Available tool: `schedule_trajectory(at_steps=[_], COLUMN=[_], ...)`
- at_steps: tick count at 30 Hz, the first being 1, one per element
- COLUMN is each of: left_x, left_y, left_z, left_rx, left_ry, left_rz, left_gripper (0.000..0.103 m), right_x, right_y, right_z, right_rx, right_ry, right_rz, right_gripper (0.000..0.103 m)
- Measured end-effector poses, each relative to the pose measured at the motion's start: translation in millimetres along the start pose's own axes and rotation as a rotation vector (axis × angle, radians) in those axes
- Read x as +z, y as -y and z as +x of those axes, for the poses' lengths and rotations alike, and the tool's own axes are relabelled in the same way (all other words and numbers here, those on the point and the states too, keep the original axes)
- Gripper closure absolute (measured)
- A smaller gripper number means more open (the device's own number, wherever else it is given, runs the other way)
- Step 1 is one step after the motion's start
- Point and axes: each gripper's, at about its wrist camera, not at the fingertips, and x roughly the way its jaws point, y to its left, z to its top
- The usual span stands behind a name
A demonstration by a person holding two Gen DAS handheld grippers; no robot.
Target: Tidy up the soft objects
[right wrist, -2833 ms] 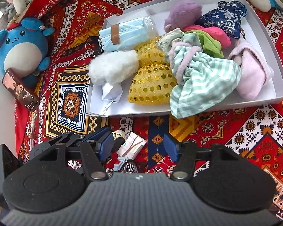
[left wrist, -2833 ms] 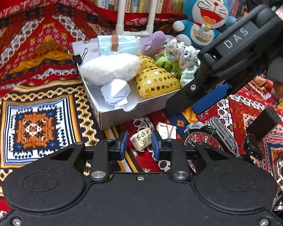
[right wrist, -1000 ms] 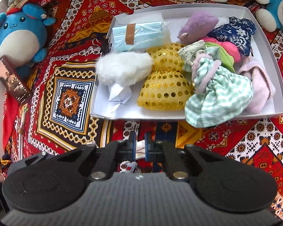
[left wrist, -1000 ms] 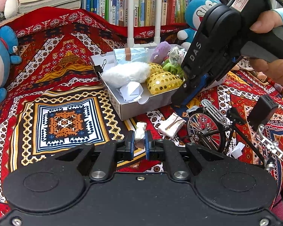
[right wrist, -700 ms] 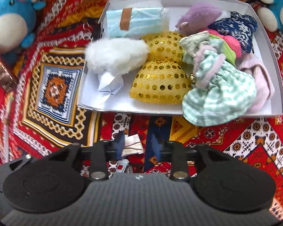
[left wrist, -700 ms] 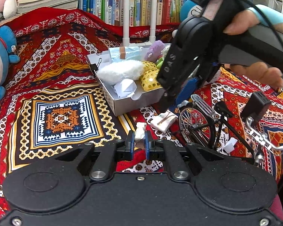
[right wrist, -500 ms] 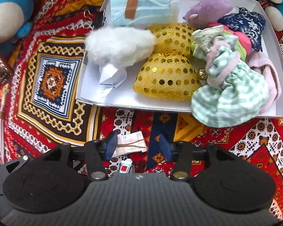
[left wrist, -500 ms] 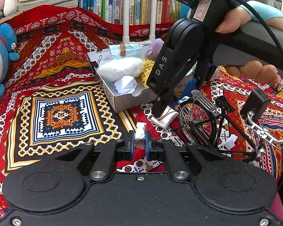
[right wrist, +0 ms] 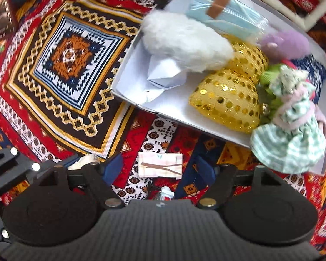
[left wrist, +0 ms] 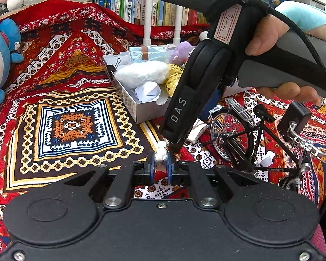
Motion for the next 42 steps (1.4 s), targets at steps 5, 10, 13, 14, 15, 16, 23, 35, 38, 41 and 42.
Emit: schedule_trajectory(at_steps=[5, 10, 13, 14, 15, 16, 23, 35, 38, 41, 42], left_x=[0.2, 1.2, 1.1, 1.2, 1.4, 1.8, 8.4, 42.7, 53.5, 65.0, 68.5], left_y=[-0.3, 1.2, 2.3, 2.4, 2.2, 1.9, -0.1, 12.1, 15.0, 17.9, 18.2], left_z=[-0.2, -1.1, -1.9, -2.2, -2.5, -3.0, -8.4, -7.0, -3.1, 3.2, 5.7], left_rx=[0.002, 0.001, 0.000, -0.001, -0.001, 0.000, -0.002, 0.006, 0.006, 0.002, 0.002], left_ry=[-0.001, 0.001, 0.003, 0.004, 0.005, 0.007, 0.029, 0.082, 0.094, 0.110, 0.112], left_rz=[-0.004, -0.009, -0.006, -0.006, -0.008, -0.011, -0.023, -0.001, -0.005, -0.007, -0.008], left_gripper=[0.093, 0.093, 0.093, 0.093, 0.093, 0.093, 0.093, 0.093, 0.093, 0.093, 0.093], right_x=[0.4, -0.7, -3.7, -3.1, -4.1, -4.8, -10.0, -27.9, -35.0, -40.3, -42.6], right_y=[-4.3, -5.2, -3.6, -2.2, -1.4, -1.4, 7.5, 51.4, 65.1, 79.9, 84.7], right_z=[-5.5, -10.0, -18.8, -23.9, -27.9, -31.7, -65.2, -98.2, -104.5, -107.8, -108.6], right_rx=[0.001, -0.011, -0.014, -0.008, -0.001, 0.006, 0.069, 0.091, 0.082, 0.079, 0.076], right_ry=[0.010, 0.028, 0.054, 0.062, 0.070, 0.080, 0.171, 0.327, 0.360, 0.401, 0.411], right_rz=[-0.014, -0.014, -0.003, 0.000, 0.004, 0.007, 0.033, 0.155, 0.194, 0.244, 0.261], right_gripper=[0.048, 0.056, 0.056, 0.056, 0.056, 0.056, 0.056, 0.056, 0.056, 0.056, 0.056])
